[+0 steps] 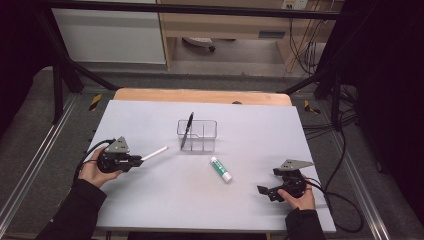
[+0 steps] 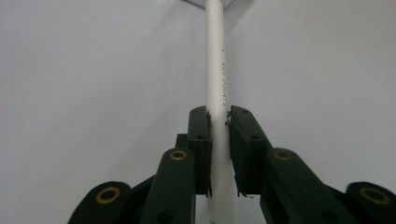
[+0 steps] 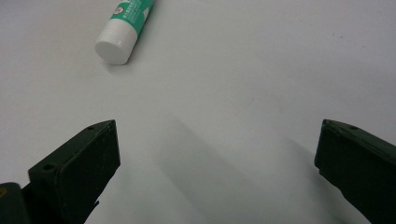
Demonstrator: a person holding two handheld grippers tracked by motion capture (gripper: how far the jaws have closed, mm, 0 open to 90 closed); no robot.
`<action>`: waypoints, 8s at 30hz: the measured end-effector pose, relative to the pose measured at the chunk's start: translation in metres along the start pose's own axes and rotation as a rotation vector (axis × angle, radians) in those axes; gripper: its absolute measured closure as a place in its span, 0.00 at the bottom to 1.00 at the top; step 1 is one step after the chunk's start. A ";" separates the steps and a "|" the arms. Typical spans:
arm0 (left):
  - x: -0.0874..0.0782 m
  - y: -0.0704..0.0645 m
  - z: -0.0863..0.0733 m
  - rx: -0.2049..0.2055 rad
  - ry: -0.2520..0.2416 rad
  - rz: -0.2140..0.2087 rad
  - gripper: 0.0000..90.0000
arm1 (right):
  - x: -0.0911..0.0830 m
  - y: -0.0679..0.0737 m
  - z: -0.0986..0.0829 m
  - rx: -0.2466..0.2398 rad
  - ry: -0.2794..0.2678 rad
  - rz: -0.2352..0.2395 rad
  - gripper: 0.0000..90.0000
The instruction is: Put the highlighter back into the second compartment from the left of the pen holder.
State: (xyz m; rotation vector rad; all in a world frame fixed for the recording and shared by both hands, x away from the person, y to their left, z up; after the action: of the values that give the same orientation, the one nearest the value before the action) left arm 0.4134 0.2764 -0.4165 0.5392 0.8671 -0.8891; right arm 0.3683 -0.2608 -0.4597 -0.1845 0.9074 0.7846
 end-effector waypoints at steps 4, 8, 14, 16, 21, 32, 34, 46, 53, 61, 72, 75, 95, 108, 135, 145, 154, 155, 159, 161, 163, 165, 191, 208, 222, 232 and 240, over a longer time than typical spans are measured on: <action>0.000 -0.015 0.008 0.004 -0.009 -0.002 0.87 | 0.000 0.004 0.004 -0.026 -0.002 -0.004 0.01; 0.003 -0.028 0.017 0.011 -0.019 -0.007 0.87 | 0.001 0.011 0.010 -0.061 0.015 -0.019 0.01; 0.007 -0.043 0.030 0.024 -0.024 -0.033 0.87 | 0.004 0.025 0.022 -0.120 0.027 -0.047 0.01; 0.008 -0.047 0.033 0.021 -0.026 -0.041 0.87 | 0.004 0.030 0.025 -0.138 0.023 -0.046 0.01; 0.010 -0.057 0.039 0.041 -0.019 -0.052 0.87 | 0.006 0.044 0.037 -0.191 0.025 -0.051 0.01; 0.021 -0.077 0.056 0.088 0.011 -0.079 0.87 | 0.021 0.079 0.064 -0.332 0.056 -0.067 0.01; 0.021 -0.081 0.059 0.100 0.012 -0.087 0.87 | 0.023 0.084 0.067 -0.354 0.061 -0.069 0.02; 0.031 -0.105 0.078 0.152 0.050 -0.113 0.87 | 0.039 0.114 0.090 -0.515 0.118 -0.125 0.03; 0.033 -0.113 0.091 0.174 0.068 -0.121 0.87 | 0.042 0.134 0.098 -0.653 0.135 -0.184 0.07; 0.037 -0.122 0.105 0.199 0.089 -0.123 0.87 | 0.045 0.147 0.103 -0.793 0.142 -0.252 0.18; 0.047 -0.132 0.126 0.212 0.109 -0.132 0.87 | 0.051 0.152 0.100 -0.965 0.152 -0.278 0.41; 0.048 -0.136 0.132 0.219 0.110 -0.137 0.87 | 0.050 0.152 0.100 -0.988 0.146 -0.278 0.48; 0.058 -0.150 0.153 0.220 0.123 -0.157 0.87 | 0.046 0.152 0.095 -1.117 0.175 -0.305 0.78; 0.057 -0.150 0.153 0.223 0.119 -0.158 0.87 | 0.045 0.152 0.094 -1.169 0.187 -0.304 0.87; 0.032 -0.118 0.087 0.112 -0.011 -0.034 0.24 | 0.024 0.129 0.108 -1.034 0.204 -0.346 0.88; 0.028 -0.101 0.047 0.022 -0.050 0.015 0.11 | 0.017 0.117 0.112 -0.924 0.181 -0.337 0.88; 0.023 -0.087 0.014 -0.055 -0.084 0.073 0.09 | 0.010 0.107 0.119 -0.805 0.129 -0.326 0.88; 0.023 -0.086 0.011 -0.060 -0.088 0.074 0.09 | 0.010 0.106 0.120 -0.792 0.123 -0.322 0.88; 0.021 -0.080 0.000 -0.088 -0.096 0.080 0.09 | 0.009 0.103 0.125 -0.720 0.092 -0.309 0.88; 0.020 -0.078 -0.005 -0.096 -0.096 0.078 0.09 | 0.008 0.101 0.128 -0.672 0.073 -0.298 0.88; 0.019 -0.076 -0.009 -0.101 -0.096 0.083 0.09 | 0.006 0.100 0.131 -0.621 0.051 -0.284 0.88; 0.016 -0.074 -0.012 -0.112 -0.099 0.089 0.09 | 0.005 0.098 0.135 -0.570 0.022 -0.260 0.88; 0.009 -0.060 -0.038 -0.203 -0.108 0.073 0.09 | 0.001 0.096 0.182 -0.180 -0.275 -0.094 0.88; 0.007 -0.059 -0.039 -0.212 -0.122 0.065 0.09 | 0.018 0.094 0.229 -0.026 -0.406 -0.071 0.88; 0.007 -0.058 -0.039 -0.209 -0.118 0.063 0.09 | 0.050 0.083 0.245 0.024 -0.454 -0.043 0.88; 0.007 -0.058 -0.039 -0.209 -0.118 0.060 0.09 | 0.076 0.075 0.245 0.024 -0.447 -0.030 0.88; 0.007 -0.057 -0.040 -0.210 -0.118 0.059 0.09 | 0.094 0.075 0.240 0.028 -0.413 -0.023 0.88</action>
State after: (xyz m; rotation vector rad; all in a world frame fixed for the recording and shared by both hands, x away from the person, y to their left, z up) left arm 0.3510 0.2710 -0.4481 0.3252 0.8220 -0.7582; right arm 0.5046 -0.0473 -0.3698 -0.0053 0.5244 0.7527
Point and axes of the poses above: each handheld gripper's, and its own axes: x roughly forward along the jaws, z roughly out of its top, y roughly to its left, the point moved 1 cm from there along x, roughly forward along the jaws, and after that the axes turned 10 degrees about y, right-handed, at the moved point
